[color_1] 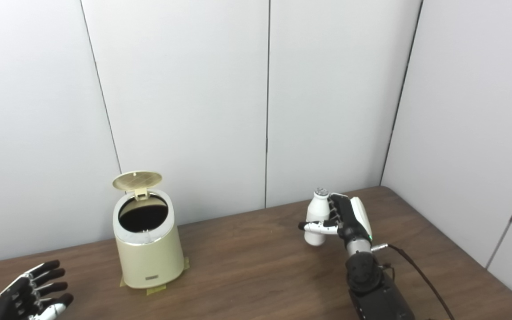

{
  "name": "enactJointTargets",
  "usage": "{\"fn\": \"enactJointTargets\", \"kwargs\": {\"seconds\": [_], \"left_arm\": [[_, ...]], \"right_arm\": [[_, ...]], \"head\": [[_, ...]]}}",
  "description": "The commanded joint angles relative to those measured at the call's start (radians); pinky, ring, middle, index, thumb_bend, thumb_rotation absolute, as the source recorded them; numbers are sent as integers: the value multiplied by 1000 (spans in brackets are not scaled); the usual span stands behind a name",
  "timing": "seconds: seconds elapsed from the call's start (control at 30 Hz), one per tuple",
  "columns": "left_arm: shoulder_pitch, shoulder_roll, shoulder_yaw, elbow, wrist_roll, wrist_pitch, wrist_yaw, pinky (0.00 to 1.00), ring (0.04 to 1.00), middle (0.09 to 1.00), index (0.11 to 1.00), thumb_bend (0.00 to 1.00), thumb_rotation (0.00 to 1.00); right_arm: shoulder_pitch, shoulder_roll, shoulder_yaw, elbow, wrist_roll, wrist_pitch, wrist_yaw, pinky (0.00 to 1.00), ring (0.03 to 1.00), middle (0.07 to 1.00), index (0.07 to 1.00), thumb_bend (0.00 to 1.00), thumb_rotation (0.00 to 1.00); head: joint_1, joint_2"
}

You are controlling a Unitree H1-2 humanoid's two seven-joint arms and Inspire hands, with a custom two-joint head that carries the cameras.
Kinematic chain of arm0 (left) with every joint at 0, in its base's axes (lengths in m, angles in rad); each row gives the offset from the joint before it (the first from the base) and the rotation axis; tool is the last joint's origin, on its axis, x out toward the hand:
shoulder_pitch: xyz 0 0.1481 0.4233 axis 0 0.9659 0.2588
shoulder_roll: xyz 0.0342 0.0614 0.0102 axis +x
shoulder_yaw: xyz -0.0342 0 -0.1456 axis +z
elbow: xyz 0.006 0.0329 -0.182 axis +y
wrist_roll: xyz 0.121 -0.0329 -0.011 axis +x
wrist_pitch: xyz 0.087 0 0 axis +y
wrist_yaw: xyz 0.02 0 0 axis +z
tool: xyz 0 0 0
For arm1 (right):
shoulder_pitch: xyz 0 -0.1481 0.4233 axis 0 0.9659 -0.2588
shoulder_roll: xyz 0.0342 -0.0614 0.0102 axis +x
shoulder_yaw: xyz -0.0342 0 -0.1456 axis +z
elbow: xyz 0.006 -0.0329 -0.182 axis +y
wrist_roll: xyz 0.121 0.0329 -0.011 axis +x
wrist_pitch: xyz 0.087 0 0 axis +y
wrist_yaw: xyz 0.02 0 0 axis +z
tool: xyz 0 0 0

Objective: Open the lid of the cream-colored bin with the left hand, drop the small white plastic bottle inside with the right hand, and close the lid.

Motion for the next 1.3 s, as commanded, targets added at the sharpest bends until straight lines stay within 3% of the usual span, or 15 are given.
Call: {"fn": "enactJointTargets", "kwargs": {"seconds": [0.0,0.27,0.47,0.67,0.87,1.1,1.27], "left_arm": [[-34,10,2,-30,-1,-35,3,585,710,776,799,568,0],[-39,10,-1,-9,-6,-47,-3,586,709,777,800,574,0],[-44,7,-7,11,-3,-63,-5,570,692,768,794,607,0],[-47,1,-24,49,27,-107,4,543,656,748,782,632,0],[-50,-29,-27,74,21,-127,7,536,652,747,768,656,0],[-49,-59,-42,74,51,-126,30,563,643,730,758,676,10],[-57,-73,-60,101,65,-174,39,584,642,723,755,696,49]], "right_arm": [[-36,-39,-8,-50,-10,-53,-23,324,368,425,525,521,0],[-14,-35,-4,-136,-21,-96,-16,347,377,474,541,512,0],[-31,-2,33,-288,-33,-42,34,316,370,491,550,509,0],[-102,38,113,-437,-68,44,123,316,378,483,545,511,0],[-191,82,172,-430,-99,43,171,326,392,490,531,515,0],[-260,147,200,-422,-98,60,199,314,389,486,534,515,0],[-296,192,212,-426,-58,53,242,289,373,478,540,512,0]], "head": [[1,1],[18,-2],[47,-5],[103,-12],[165,-19],[247,-22],[302,-23]]}}
